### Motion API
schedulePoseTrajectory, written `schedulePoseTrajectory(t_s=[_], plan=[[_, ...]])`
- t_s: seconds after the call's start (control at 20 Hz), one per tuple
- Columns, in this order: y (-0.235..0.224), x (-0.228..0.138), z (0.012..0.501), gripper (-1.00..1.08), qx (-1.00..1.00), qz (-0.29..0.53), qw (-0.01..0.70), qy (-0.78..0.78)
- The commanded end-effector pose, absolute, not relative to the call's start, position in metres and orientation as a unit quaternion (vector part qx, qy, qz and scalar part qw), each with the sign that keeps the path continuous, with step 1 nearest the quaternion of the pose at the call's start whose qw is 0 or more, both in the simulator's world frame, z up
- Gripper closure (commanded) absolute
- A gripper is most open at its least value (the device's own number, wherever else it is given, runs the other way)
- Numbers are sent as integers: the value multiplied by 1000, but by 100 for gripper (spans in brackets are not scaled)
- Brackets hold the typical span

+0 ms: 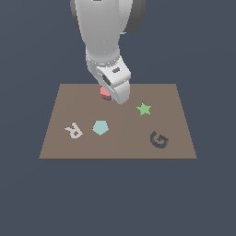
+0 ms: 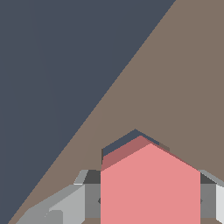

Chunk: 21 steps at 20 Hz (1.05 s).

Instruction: Insert a designated object into the corresponding slot on a board.

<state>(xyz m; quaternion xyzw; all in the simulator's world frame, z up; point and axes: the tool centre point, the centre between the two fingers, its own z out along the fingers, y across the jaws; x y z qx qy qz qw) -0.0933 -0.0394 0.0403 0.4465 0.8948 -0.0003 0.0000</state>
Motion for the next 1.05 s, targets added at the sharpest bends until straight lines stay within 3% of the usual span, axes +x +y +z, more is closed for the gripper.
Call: schedulePoseTrajectory(t_s=[0.0,0.5,0.55,1.0], plan=[[-38,-95,41,108,438,0,0,899],[-39,-96,31,108,437,0,0,899],[-39,-96,31,-92,437,0,0,899],[-39,-96,31,-92,437,0,0,899]])
